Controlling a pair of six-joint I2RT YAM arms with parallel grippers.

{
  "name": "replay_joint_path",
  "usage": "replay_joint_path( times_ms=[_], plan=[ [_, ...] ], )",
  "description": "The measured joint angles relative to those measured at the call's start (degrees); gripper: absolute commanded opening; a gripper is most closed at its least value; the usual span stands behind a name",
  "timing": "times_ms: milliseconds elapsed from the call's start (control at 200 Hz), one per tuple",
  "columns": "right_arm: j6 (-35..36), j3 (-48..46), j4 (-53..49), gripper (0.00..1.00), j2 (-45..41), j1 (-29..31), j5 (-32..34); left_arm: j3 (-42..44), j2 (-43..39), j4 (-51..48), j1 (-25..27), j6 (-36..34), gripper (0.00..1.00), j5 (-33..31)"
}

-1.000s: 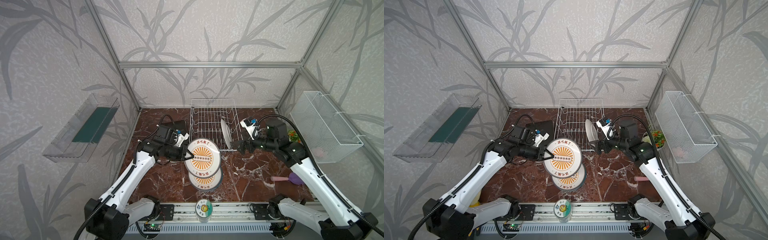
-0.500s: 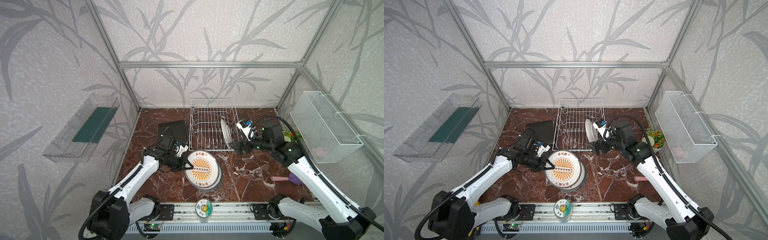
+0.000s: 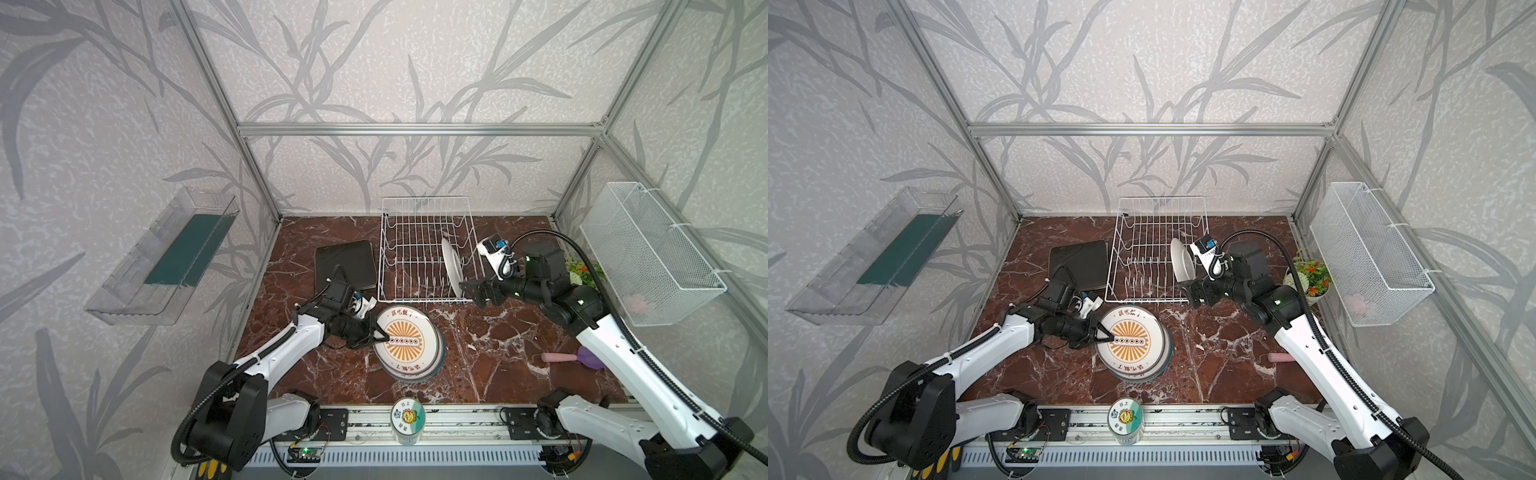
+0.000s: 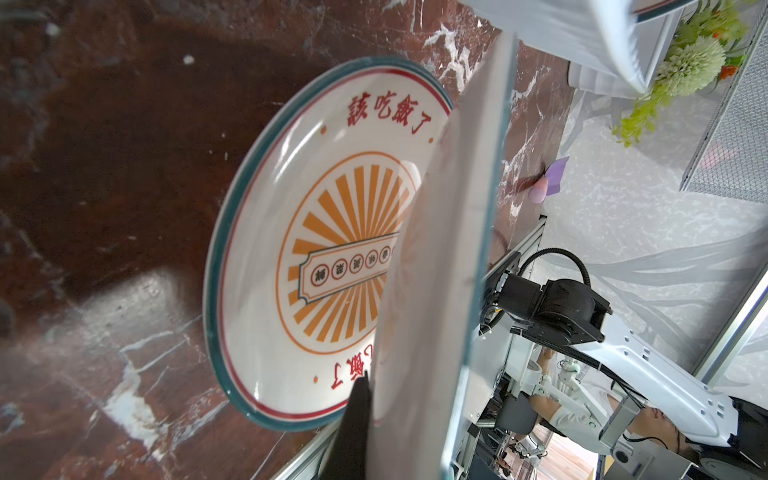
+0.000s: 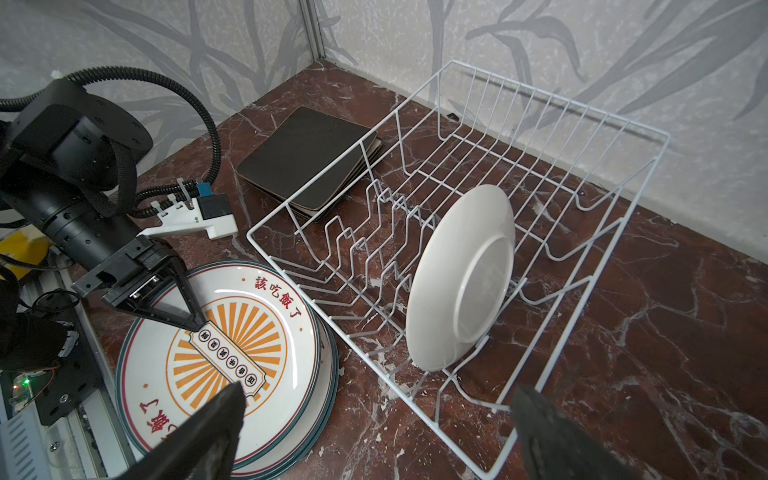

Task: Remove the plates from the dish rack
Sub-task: 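Lower the patterned plate flat onto the stacked plates with the left gripper, then open the left gripper and lift it off the stacked plates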

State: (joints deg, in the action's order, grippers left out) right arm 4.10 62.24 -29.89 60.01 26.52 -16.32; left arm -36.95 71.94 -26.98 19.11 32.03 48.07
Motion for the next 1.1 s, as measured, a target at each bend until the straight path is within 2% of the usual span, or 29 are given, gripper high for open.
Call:
replay_joint_path(
  times_ms=[230, 425, 565, 715, 800, 860, 945, 970, 1100],
  plan=[
    [0.0, -0.3, 0.1, 0.99, -0.1, 0.0, 0.0, 1.2, 4.4, 2.8, 0.6, 1.1, 0.00, 0.0],
    [0.0, -1.4, 0.5, 0.99, -0.3, 0.0, 0.0, 1.2, 5.2, 3.2, 0.6, 1.0, 0.16, 0.2],
    [0.0, -1.7, 0.7, 0.99, -0.3, 0.0, 0.0, 1.2, 6.8, 2.9, 0.7, 1.0, 0.32, -0.1],
    [-0.2, -1.7, 0.9, 0.99, -0.3, 0.0, 0.0, 1.0, 8.3, 1.7, 0.7, 1.0, 0.57, -0.3],
    [-0.3, -1.7, 1.0, 0.99, -0.3, 0.0, -0.1, 0.0, 8.4, 0.7, 0.8, 0.3, 0.81, 0.1],
    [-0.5, -1.7, 1.0, 0.99, -0.3, 0.0, -0.2, -1.1, 8.4, -0.2, 1.1, -0.2, 0.91, 0.3],
    [-0.7, -1.7, 1.1, 0.99, -0.3, 0.0, -0.2, -2.5, 8.1, -1.9, 1.1, -0.8, 0.94, -0.3],
    [-0.7, -1.7, 1.2, 0.99, -0.3, 0.0, -0.2, -2.8, 7.9, -2.5, 1.1, -1.1, 0.99, -0.7],
    [-0.9, -1.7, 1.4, 0.99, -0.3, 0.0, -0.2, -4.3, 6.9, -5.8, 1.1, -2.0, 0.99, -2.3]
  ],
)
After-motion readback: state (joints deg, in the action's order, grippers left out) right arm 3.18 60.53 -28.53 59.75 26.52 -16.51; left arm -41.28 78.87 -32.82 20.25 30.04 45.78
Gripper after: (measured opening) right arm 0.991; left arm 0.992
